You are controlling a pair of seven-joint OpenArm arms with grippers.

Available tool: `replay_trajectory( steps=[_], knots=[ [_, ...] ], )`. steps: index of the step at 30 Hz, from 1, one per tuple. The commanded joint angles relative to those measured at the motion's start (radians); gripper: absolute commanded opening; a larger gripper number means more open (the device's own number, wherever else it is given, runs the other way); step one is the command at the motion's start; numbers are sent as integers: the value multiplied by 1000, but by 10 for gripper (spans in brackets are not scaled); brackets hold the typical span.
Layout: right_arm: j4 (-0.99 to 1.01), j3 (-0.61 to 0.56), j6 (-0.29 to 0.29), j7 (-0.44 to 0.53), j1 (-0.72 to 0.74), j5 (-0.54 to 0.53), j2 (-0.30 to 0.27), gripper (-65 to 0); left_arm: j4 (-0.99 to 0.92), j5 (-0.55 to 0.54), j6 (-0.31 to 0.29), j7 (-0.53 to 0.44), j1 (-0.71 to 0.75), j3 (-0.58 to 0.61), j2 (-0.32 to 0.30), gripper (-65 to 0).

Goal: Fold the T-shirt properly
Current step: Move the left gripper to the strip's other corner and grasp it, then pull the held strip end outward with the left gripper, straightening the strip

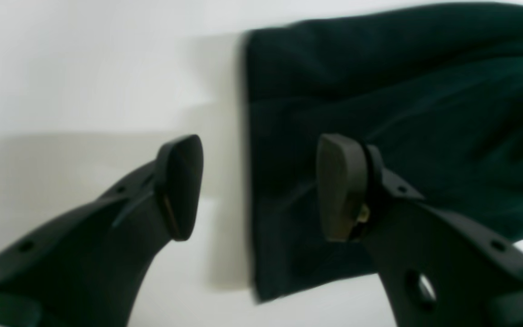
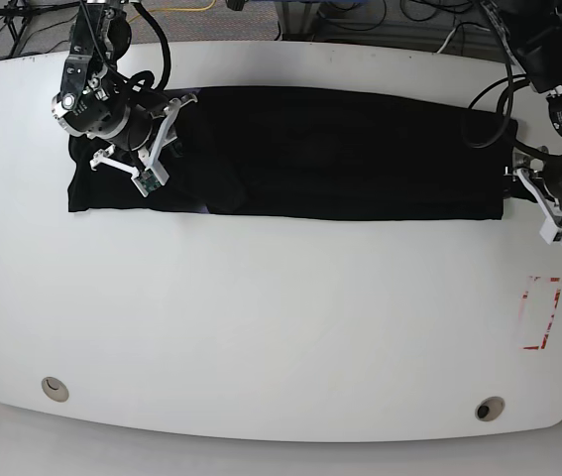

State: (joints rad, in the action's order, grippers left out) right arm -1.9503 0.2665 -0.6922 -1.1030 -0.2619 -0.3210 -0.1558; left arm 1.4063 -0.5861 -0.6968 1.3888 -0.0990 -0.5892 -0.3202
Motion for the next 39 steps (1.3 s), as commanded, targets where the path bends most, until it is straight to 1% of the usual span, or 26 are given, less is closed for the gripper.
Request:
replay_trajectory(
  steps=[1, 8, 10, 13, 14, 17, 19, 30, 36, 39],
  knots=[
    [-21, 3, -6, 17, 8, -13, -8, -512, -3, -11, -1, 7, -18, -5, -23, -275],
    [-21, 4, -6, 17, 8, -13, -8, -512, -8, -11, -1, 7, -14, 28, -21, -279],
    [-21, 4, -6, 17, 8, -13, -8, -512, -5, -11, -1, 7, -14, 35, -21, -290],
    [-21, 4, -6, 17, 8, -13, -8, -512, -2, -11, -1, 7, -12, 39, -21, -386],
    [-21, 4, -6, 17, 8, -13, -8, -512, -2, -11, -1, 5, -12, 39, -23, -436],
    [-21, 4, -6, 17, 8, -13, -8, -512, -2, -11, -1, 5, -12, 41, -23, -542],
    [-21, 4, -6, 17, 8, -13, -8, -512, -2, -11, -1, 5, -12, 41, -23, -568],
    [-21, 6, -6, 17, 11, -13, -8, -512, -2, -11, -1, 8, -12, 42, -35, -575],
    [-21, 6, -6, 17, 13, -13, -8, -512, -2, -11, -1, 8, -8, 91, -107, -575],
    [-21, 6, -6, 17, 14, -13, -8, -512, -2, -11, -1, 8, 17, 108, -148, -575]
  ],
)
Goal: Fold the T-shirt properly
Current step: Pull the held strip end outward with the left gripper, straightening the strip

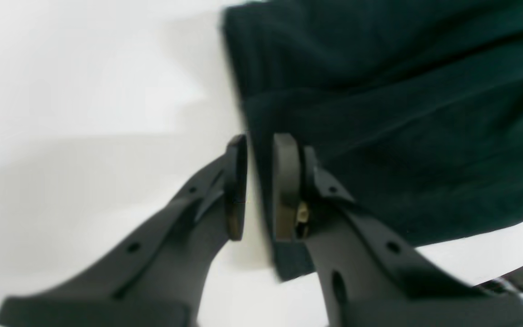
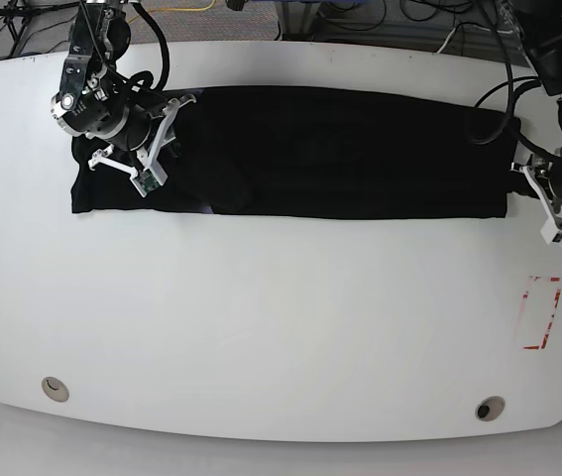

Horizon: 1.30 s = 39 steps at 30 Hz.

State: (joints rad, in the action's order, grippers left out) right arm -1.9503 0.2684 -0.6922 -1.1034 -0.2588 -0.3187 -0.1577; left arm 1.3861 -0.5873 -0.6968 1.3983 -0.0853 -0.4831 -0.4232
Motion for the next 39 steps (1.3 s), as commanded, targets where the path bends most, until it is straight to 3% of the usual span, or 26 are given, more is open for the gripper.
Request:
replay_trajectory(
  steps=[1, 9, 19, 24, 28, 33, 39],
  knots=[
    [-21, 4, -6, 18, 11, -15, -6, -512, 19, -10, -1, -2, 8, 7, -56, -575],
    [-21, 4, -6, 18, 13, -15, -6, -512, 19, -12, -1, -9, 14, 13, -121, -572],
    [-22, 4, -6, 18, 13, -15, -6, -512, 19, -10, -1, -9, 40, 34, -144, -558],
    [-22, 1, -6, 18, 13, -15, -6, -512, 17, -36, -1, -9, 34, 27, -139, -415],
    [-22, 1, -6, 18, 13, -15, -4, -512, 9, -141, -1, -10, 22, -16, -130, -279],
    [-22, 1, -6, 18, 13, -15, -4, -512, -20, -248, -1, -9, 19, -81, -82, -251],
    [-22, 2, -6, 18, 13, -15, 17, -512, -107, -257, -1, -12, 14, -81, -49, -250]
  ],
)
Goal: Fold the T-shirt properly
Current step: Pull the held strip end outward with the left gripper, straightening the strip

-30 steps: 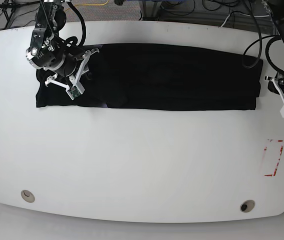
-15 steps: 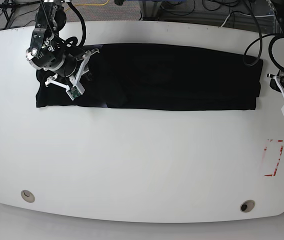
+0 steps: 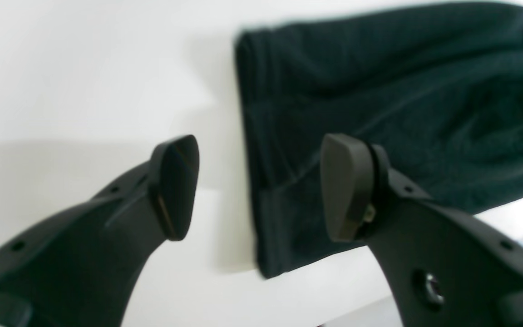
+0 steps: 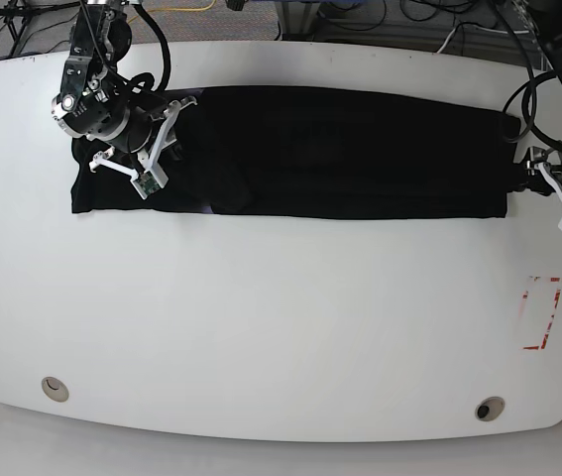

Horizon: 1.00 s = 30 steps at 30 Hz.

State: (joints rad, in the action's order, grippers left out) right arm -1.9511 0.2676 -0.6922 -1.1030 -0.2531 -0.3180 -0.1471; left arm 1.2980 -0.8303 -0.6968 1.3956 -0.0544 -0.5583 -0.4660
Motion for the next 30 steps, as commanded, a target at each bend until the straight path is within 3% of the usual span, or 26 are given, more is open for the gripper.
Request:
replay_trajectory(
  steps=[1, 22, 24, 30],
  knots=[
    [-21, 3, -6, 17, 7, -16, 10, -512, -44, -14, -1, -9, -17, -6, 5, -250],
    [-21, 0, -6, 17, 4, -16, 19, -512, -96, -17, -1, -12, -14, 96, 40, -258],
    [-21, 2, -6, 17, 4, -16, 19, -512, -96, -16, -1, -12, -12, 100, 42, -290],
    [-23, 12, -6, 17, 5, -16, 17, -512, -96, -16, -1, -12, -12, 134, 43, -586]
  ],
)
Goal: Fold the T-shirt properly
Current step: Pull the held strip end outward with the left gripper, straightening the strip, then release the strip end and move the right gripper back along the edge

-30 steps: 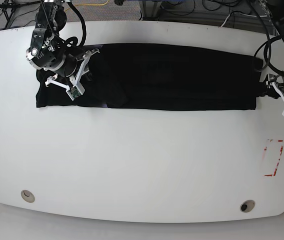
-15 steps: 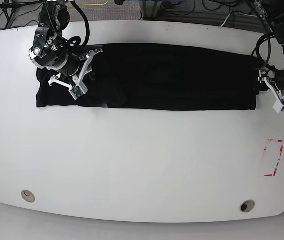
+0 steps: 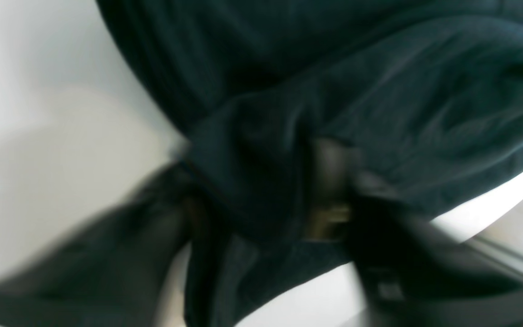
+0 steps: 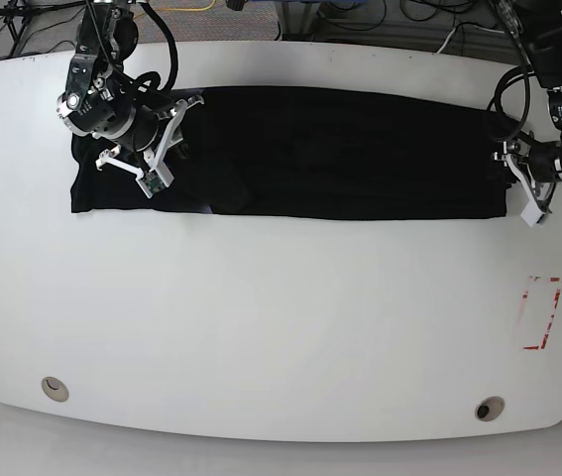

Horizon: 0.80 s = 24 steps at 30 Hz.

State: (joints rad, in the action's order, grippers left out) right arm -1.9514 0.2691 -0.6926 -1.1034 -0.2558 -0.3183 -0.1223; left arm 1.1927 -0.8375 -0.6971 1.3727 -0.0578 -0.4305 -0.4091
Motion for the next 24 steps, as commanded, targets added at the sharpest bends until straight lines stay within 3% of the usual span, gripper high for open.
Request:
replay_trajectory(
  steps=[1, 7, 10, 16, 21, 24],
  knots=[
    [-23, 19, -6, 18, 8, -15, -7, -512, 9, -9, -1, 10, -9, 12, -14, -610],
    [-56, 89, -6, 18, 13, -22, -3, -512, 9, -7, -1, -14, -9, 14, -14, -617],
    [-55, 151, -6, 16, 29, -77, 9, -512, 9, -7, -1, -36, -7, 15, -17, -618],
    [-12, 342, -6, -10, 37, -312, 9, -507, 9, -7, -1, -42, -6, 15, -29, -619],
    [105, 427, -6, -45, 42, -497, 6, -507, 9, -7, -1, -43, -6, 12, -41, -619],
    [182, 451, -6, -47, 49, -526, 0, -507, 9, -9, -1, -43, -6, 12, -57, -619]
  ],
)
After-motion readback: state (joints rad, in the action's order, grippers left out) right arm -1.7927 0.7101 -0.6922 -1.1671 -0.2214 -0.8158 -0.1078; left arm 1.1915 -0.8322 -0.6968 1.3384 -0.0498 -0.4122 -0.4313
